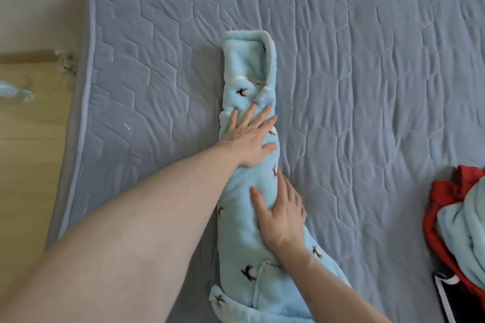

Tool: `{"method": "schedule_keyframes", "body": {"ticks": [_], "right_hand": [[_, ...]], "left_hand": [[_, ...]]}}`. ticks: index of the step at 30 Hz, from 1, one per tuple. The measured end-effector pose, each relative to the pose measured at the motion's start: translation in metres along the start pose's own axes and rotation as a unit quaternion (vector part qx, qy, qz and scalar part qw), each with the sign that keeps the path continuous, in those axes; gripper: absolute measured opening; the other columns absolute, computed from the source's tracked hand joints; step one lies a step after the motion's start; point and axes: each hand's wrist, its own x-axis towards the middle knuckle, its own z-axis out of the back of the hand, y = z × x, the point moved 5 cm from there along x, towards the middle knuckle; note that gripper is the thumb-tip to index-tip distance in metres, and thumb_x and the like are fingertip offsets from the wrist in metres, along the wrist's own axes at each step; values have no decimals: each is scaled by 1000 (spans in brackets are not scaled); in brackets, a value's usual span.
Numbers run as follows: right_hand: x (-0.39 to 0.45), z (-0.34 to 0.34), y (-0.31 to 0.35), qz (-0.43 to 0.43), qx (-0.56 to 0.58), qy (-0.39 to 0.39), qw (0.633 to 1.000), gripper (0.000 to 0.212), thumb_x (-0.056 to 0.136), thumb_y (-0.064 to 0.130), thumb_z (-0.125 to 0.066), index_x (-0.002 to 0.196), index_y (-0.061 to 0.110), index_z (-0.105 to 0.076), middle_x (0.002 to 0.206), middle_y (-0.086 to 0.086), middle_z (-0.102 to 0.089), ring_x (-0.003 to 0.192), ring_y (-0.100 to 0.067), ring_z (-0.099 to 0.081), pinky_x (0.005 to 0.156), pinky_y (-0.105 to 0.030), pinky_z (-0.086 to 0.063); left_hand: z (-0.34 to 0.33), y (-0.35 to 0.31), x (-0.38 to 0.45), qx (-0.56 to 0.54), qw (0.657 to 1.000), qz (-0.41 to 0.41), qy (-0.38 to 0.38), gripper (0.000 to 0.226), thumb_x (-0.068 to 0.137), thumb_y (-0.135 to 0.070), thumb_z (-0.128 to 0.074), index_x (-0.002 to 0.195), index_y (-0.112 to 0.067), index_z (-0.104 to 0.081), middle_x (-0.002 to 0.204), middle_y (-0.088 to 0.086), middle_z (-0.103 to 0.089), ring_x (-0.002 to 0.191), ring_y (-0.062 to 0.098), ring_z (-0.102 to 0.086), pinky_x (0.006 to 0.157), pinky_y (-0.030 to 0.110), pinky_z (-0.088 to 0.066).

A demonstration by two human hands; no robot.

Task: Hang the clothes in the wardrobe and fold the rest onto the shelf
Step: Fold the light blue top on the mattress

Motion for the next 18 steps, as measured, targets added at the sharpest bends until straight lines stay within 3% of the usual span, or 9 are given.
{"method": "schedule_keyframes", "body": {"ticks": [4,6,7,9,11,13,15,16,18], "right_hand": [[15,-2,-22,-29,-52,3,998,75,91,77,-32,154,37,-34,159,11,-31,146,-19,-27,118,-48,-25],[22,1,-22,-36,-35,32,998,73,90,77,-38,152,38,-37,157,10,-32,144,-22,-29,116,-49,-26],[21,6,-22,-42,-5,58,997,75,88,77,-43,152,37,-38,157,9,-34,144,-21,-31,117,-47,-27],[17,19,-27,-51,85,110,989,89,79,81,-54,153,35,-38,155,9,-40,142,-16,-38,120,-43,-30],[-4,41,-40,-68,115,159,978,103,67,87,-64,153,36,-37,150,12,-48,137,-10,-48,116,-40,-39],[-36,57,-62,-82,73,199,974,104,56,90,-71,146,44,-42,138,23,-57,125,-1,-57,106,-32,-48],[-69,64,-87,-111,43,226,967,93,47,89,-77,129,56,-48,120,31,-65,107,10,-63,88,-17,-51],[-81,66,-95,-127,48,235,962,88,45,87,-80,122,59,-48,113,32,-67,100,13,-64,81,-12,-50],[-98,65,-107,-160,89,243,952,86,47,81,-85,121,57,-48,108,31,-70,93,12,-67,75,-11,-51]], "left_hand": [[-8,-6,12,-13,999,22,26,74,101,-59,-36,162,-33,-5,169,-11,18,153,20,26,121,56,16],[2,-7,3,-67,997,26,-38,73,100,-54,-43,162,-29,-14,171,-8,7,156,20,14,124,54,8],[10,-8,-11,-123,986,26,-112,71,99,-48,-50,160,-24,-23,171,-3,-3,157,22,2,125,51,-1],[20,-5,-55,-271,919,42,-282,71,92,-40,-61,152,-10,-37,165,8,-22,152,26,-22,124,42,-18],[1,-3,-117,-392,841,141,-346,84,86,-49,-63,152,-6,-34,159,11,-27,148,23,-27,122,33,-22],[-42,-8,-177,-510,784,250,-251,95,78,-66,-64,153,-18,-32,157,0,-32,143,7,-32,117,25,-27],[-88,-26,-231,-621,725,281,-94,78,67,-73,-73,134,-42,-46,141,-16,-54,123,-12,-51,101,14,-42],[-107,-41,-252,-648,709,279,-19,72,63,-74,-78,123,-47,-49,130,-20,-64,113,-12,-59,92,15,-48],[-138,-69,-282,-662,701,255,71,76,62,-68,-85,126,-44,-53,122,-21,-70,110,-4,-66,92,23,-51]]}}
